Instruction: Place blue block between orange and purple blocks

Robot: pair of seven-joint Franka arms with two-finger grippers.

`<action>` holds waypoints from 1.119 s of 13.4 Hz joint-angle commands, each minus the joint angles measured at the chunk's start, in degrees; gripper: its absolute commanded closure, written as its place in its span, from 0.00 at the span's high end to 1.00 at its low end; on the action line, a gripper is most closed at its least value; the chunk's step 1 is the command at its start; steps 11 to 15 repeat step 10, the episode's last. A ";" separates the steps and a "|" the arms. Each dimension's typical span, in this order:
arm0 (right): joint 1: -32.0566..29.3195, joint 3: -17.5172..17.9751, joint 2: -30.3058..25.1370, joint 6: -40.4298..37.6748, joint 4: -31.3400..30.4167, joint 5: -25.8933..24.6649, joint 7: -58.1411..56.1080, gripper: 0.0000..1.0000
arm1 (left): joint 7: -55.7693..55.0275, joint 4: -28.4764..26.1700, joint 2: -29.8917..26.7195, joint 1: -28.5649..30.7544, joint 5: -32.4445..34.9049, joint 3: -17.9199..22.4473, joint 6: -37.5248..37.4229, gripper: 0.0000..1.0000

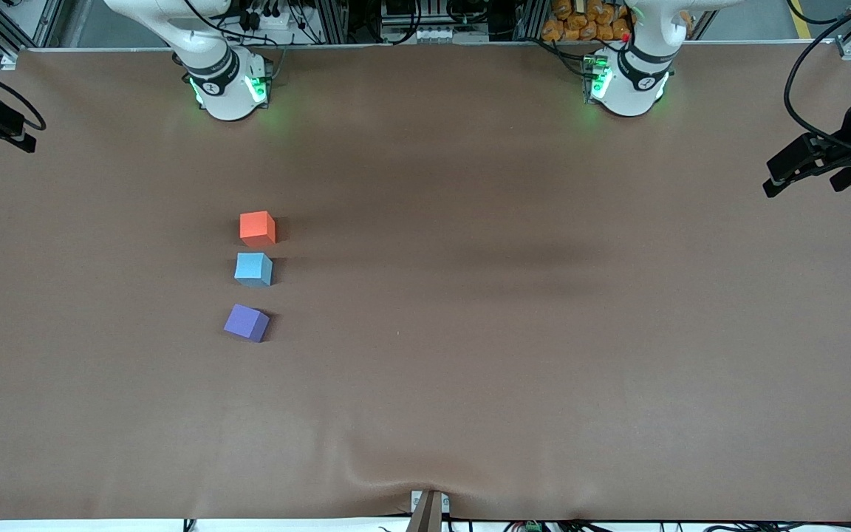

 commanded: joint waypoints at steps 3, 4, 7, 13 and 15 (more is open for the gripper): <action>-1.46 1.03 -1.40 0.78 -1.60 -2.96 0.68 1.00 | 1.09 1.31 -0.65 0.01 -0.06 -1.41 -4.09 1.00; -1.64 0.94 -1.23 0.78 -1.60 -2.96 0.68 1.00 | 1.00 2.71 -0.57 0.01 -0.06 -1.23 -5.84 1.00; -1.90 0.86 -1.32 0.69 -1.52 -2.96 0.68 1.00 | 1.09 4.48 -0.30 0.36 -0.06 -1.05 -8.23 1.00; -1.99 0.68 -1.49 0.87 -1.16 -2.87 0.77 1.00 | 1.00 4.66 -0.30 0.36 0.12 -1.05 -9.02 1.00; -1.99 0.68 -1.49 0.87 -1.16 -2.87 0.77 1.00 | 1.00 4.66 -0.30 0.36 0.12 -1.05 -9.02 1.00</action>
